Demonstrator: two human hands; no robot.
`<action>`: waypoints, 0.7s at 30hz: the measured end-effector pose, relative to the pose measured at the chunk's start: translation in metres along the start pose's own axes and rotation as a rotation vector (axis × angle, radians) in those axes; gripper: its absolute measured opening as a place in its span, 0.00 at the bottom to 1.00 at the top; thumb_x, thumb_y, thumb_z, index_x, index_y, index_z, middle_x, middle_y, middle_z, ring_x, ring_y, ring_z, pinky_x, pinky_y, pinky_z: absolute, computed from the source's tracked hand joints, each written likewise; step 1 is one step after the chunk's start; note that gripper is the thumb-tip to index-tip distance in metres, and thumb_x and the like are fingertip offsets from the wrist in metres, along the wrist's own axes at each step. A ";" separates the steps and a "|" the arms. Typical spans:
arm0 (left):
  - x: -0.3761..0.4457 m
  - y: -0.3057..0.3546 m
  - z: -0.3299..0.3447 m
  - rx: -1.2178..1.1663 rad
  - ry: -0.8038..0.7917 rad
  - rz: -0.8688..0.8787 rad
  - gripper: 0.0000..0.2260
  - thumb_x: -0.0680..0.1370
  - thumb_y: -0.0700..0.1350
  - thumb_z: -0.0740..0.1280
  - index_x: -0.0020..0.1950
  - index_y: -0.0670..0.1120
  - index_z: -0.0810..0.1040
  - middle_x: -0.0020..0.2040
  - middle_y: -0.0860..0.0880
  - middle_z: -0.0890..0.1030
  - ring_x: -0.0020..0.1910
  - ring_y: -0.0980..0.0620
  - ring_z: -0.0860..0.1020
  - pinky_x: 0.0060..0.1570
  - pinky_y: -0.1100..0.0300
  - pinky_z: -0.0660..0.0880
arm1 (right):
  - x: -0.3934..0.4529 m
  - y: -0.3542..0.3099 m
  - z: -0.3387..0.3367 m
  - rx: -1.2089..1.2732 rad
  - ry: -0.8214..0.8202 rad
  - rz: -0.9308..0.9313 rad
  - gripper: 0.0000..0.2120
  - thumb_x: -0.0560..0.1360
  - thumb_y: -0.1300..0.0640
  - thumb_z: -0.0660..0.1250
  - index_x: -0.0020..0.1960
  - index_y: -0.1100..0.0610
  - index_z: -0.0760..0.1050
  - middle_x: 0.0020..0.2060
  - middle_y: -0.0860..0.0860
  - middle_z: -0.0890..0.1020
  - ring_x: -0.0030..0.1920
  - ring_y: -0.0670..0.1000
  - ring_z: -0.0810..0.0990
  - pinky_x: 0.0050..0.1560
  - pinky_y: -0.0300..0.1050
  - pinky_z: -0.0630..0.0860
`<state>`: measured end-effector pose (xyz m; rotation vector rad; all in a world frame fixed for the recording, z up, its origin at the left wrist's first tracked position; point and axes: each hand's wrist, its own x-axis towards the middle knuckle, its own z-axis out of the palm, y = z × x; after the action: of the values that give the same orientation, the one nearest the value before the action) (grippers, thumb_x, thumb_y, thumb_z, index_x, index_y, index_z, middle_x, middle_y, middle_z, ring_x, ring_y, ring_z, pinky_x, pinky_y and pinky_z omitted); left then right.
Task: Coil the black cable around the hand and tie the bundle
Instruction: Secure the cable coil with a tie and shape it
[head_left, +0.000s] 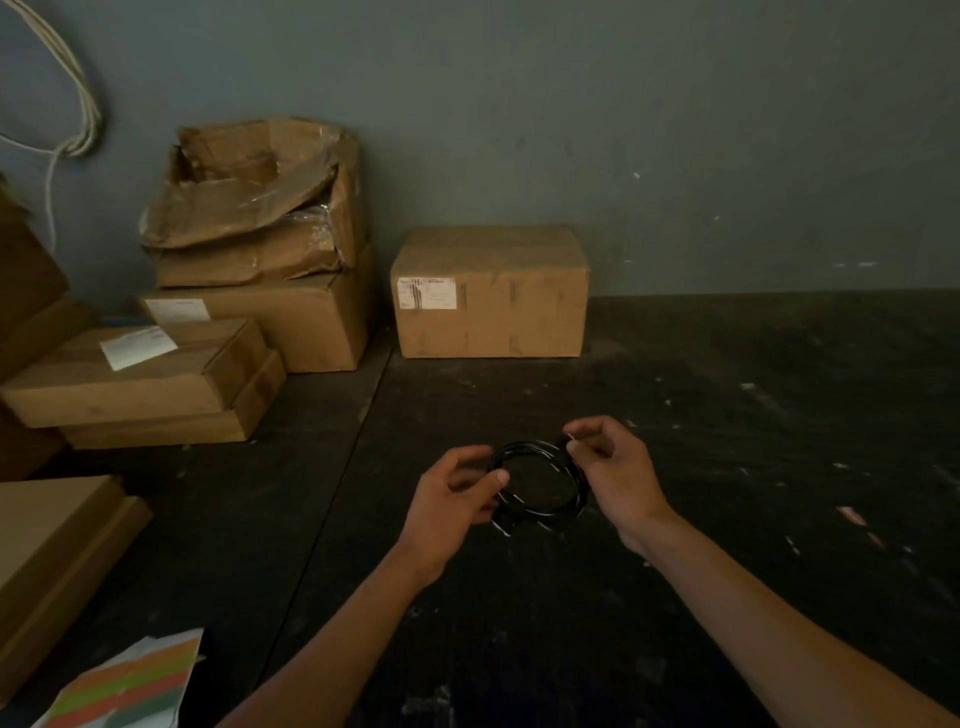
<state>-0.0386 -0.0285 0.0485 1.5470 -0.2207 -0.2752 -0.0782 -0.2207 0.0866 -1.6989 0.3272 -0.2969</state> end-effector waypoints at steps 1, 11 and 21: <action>0.001 -0.003 -0.001 -0.025 0.013 -0.038 0.16 0.75 0.43 0.72 0.61 0.53 0.76 0.50 0.49 0.86 0.50 0.50 0.85 0.48 0.54 0.82 | -0.001 0.006 -0.002 -0.013 -0.022 0.015 0.11 0.79 0.62 0.63 0.52 0.47 0.75 0.50 0.51 0.80 0.49 0.49 0.81 0.43 0.43 0.79; 0.033 -0.050 0.011 0.054 0.185 -0.335 0.10 0.75 0.41 0.73 0.55 0.47 0.80 0.53 0.47 0.83 0.53 0.49 0.82 0.59 0.48 0.78 | 0.015 0.084 0.000 -0.120 -0.151 0.291 0.12 0.79 0.65 0.61 0.50 0.53 0.79 0.50 0.51 0.81 0.48 0.50 0.81 0.41 0.41 0.80; 0.073 -0.091 0.034 0.375 0.127 -0.433 0.16 0.81 0.42 0.64 0.68 0.49 0.76 0.65 0.49 0.78 0.52 0.56 0.75 0.45 0.65 0.71 | 0.032 0.138 0.003 -0.202 -0.232 0.530 0.15 0.78 0.61 0.64 0.64 0.55 0.75 0.48 0.53 0.82 0.48 0.52 0.82 0.56 0.53 0.80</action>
<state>0.0168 -0.0836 -0.0440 1.9722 0.1777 -0.4937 -0.0540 -0.2492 -0.0495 -1.7508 0.6317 0.3313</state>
